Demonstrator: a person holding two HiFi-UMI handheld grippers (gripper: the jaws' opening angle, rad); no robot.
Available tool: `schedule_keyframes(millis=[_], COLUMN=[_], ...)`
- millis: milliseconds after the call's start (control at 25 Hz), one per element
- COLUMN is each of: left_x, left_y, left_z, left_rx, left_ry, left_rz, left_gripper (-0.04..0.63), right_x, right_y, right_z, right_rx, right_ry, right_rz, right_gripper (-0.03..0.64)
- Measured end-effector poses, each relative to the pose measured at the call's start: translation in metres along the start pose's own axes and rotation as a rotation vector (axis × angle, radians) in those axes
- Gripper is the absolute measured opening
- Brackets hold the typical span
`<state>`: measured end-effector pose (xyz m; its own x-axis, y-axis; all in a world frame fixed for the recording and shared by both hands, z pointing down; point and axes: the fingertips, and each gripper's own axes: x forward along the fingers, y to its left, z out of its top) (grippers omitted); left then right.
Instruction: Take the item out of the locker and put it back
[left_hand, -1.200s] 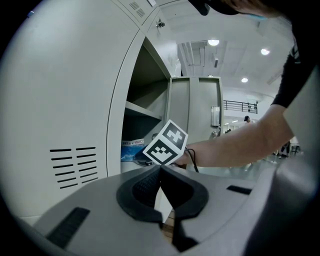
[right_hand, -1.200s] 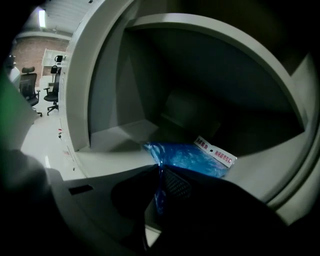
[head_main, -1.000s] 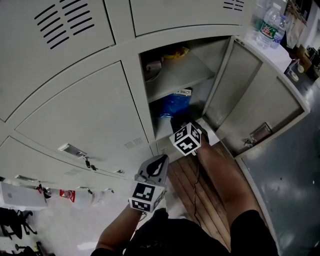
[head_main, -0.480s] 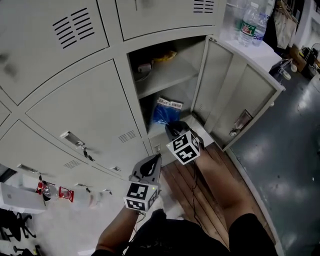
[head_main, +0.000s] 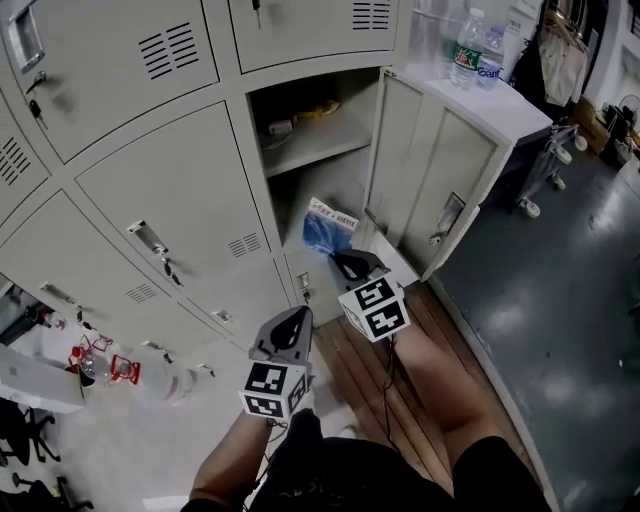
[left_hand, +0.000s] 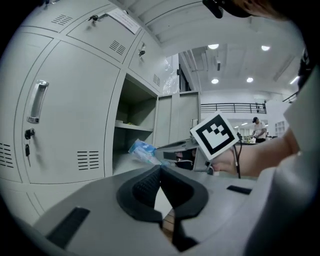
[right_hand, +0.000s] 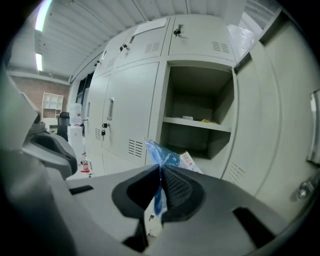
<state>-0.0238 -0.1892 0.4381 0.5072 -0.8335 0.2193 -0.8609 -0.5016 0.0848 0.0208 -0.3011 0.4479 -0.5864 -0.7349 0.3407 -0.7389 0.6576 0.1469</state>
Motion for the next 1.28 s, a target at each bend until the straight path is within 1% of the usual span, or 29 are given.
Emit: schedule_keyframes(millis=[320,640,800,1080,1280], left_x=[-0.044,-0.082,-0.108,-0.163,-0.202], left_y=[-0.037,-0.058,-0.053,-0.032,-0.019], left_z=[-0.005,-0.011,-0.018,-0.027,-0.036], left_rx=[-0.021,-0.026,-0.026,-0.026,-0.017], left_ry=[-0.017,-0.029,-0.028,-0.022,-0.010], left_rz=[0.045,0.046,0.048,0.033,0.006], left_gripper=[0.003,0.003,0.003,0.003,0.003], right_x=[-0.079,-0.132,-0.145,-0.155,-0.161], right_y=[0.035,0.074,0.103,0.158,0.201], right_z=[0.004,0.001,0.003,0.013,0.016], right_rx=[0.079,0.191,0.233,0.310,0.336], right_ry=[-0.067,-0.111,-0.127,-0.154,-0.161], right_rz=[0.047,0.071,0.084,0.071,0.046], right_gripper=[0.015,0.014,0.014,0.014,0.014])
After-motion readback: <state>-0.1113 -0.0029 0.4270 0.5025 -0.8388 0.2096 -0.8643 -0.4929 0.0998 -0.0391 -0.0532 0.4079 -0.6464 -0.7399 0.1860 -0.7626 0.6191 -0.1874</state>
